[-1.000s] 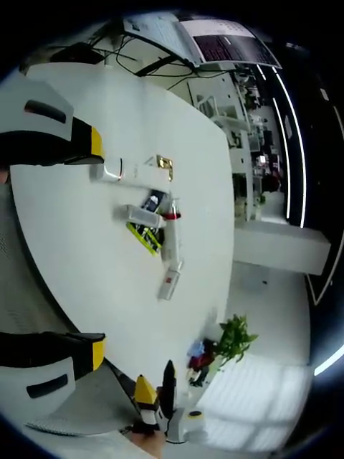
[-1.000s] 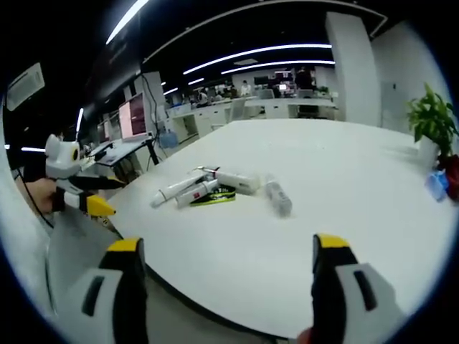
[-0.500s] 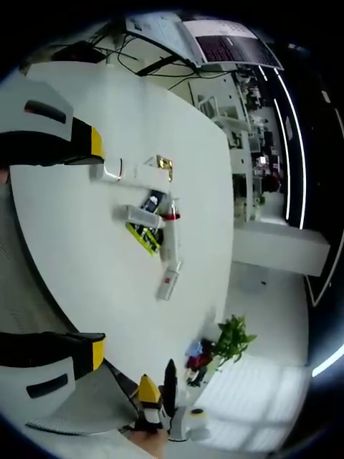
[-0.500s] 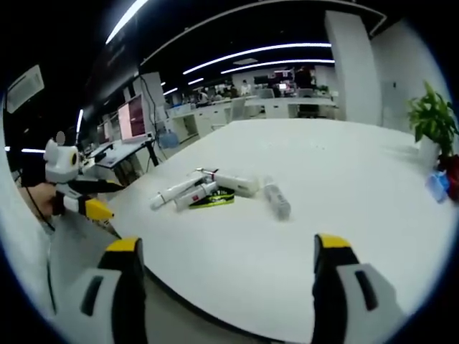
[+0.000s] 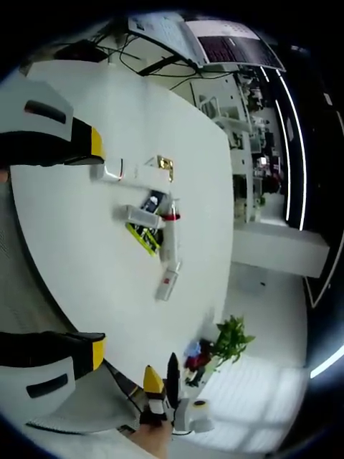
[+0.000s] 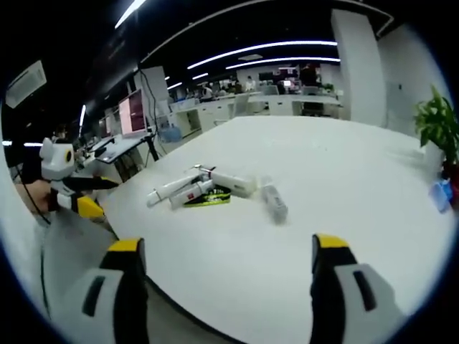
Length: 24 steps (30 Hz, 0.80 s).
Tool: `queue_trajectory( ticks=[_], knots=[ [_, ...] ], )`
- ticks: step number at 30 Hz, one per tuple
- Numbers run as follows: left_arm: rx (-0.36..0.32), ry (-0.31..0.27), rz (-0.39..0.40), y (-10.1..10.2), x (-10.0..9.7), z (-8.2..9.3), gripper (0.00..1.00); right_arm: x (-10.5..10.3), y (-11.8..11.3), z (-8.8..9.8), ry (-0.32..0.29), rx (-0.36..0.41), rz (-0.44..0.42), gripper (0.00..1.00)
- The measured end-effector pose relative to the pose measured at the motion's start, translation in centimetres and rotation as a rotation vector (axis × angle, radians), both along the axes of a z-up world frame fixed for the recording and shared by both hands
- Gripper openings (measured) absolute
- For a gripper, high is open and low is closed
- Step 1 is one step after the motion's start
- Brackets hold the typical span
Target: Arrange the skincare products in the storage area until every visible bottle or jar stands upright without overlapping.
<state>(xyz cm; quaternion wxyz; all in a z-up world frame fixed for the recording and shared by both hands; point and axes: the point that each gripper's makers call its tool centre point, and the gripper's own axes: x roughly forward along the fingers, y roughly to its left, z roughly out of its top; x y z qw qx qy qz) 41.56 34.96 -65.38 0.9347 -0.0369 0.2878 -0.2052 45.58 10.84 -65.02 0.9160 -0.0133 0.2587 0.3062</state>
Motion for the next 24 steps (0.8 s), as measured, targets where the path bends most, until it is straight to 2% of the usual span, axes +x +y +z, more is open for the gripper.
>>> queue_trajectory(
  ticks=[18,24],
  knots=[
    [-0.011,0.001,0.024,0.4,0.2,0.0,0.95,4.8,1.8,1.0,-0.027,-0.022,0.135,0.95],
    [-0.017,0.002,0.039,0.6,0.3,0.0,0.95,6.9,3.1,1.8,-0.059,-0.04,0.184,0.95]
  ],
)
